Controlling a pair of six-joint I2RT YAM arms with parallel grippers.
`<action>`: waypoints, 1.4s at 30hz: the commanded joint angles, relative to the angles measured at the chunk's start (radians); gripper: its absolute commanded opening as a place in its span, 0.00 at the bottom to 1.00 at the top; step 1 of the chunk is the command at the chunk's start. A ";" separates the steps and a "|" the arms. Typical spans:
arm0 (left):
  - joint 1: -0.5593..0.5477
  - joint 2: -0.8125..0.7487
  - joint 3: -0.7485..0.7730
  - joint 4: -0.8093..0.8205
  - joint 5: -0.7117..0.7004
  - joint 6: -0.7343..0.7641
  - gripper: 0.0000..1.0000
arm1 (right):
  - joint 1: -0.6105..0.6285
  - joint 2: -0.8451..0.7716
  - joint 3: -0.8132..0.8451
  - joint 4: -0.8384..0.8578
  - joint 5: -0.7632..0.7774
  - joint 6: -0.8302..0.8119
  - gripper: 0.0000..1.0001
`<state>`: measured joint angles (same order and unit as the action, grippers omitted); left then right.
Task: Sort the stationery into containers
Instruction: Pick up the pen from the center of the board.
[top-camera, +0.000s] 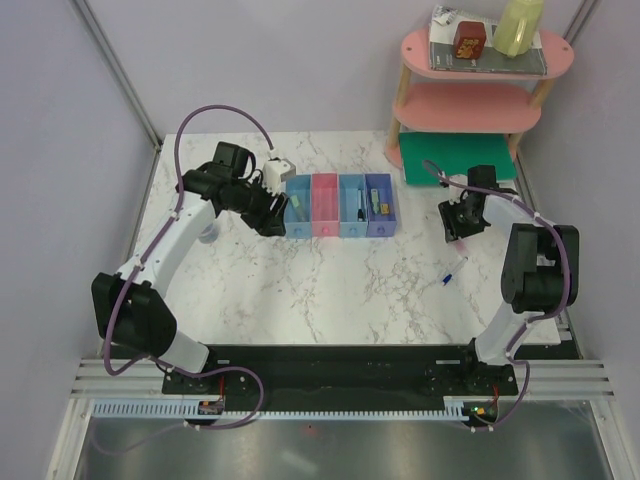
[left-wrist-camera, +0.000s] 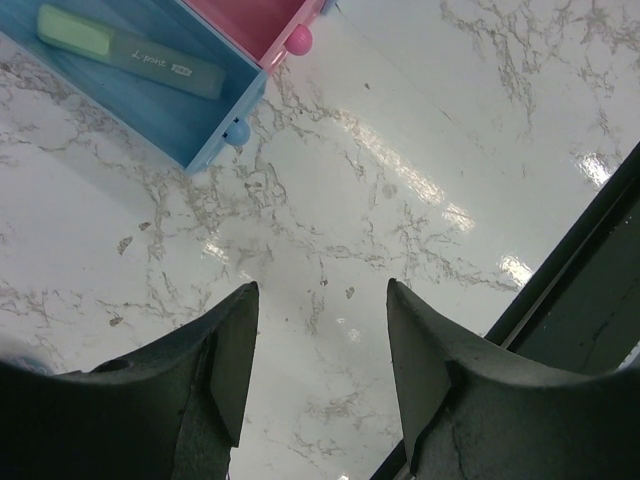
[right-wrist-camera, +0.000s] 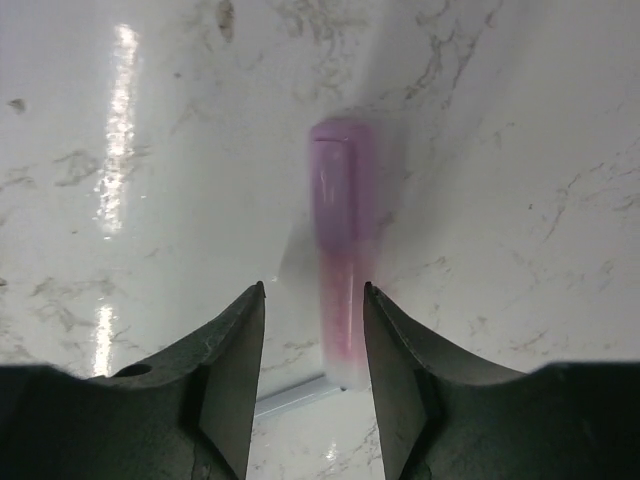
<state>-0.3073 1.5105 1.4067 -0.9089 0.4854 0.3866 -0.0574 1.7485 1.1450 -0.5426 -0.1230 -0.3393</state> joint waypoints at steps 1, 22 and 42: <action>-0.001 -0.055 -0.014 0.034 0.032 -0.026 0.61 | -0.061 0.071 0.078 0.001 -0.013 -0.038 0.52; -0.003 -0.055 0.005 0.042 0.038 -0.034 0.61 | -0.084 0.209 0.096 -0.075 -0.168 -0.075 0.00; -0.003 -0.055 -0.009 0.044 0.064 -0.054 0.61 | -0.082 0.003 0.192 -0.212 -0.342 -0.004 0.00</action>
<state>-0.3073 1.4857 1.3880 -0.8867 0.5148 0.3637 -0.1452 1.8488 1.2636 -0.7170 -0.3801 -0.3729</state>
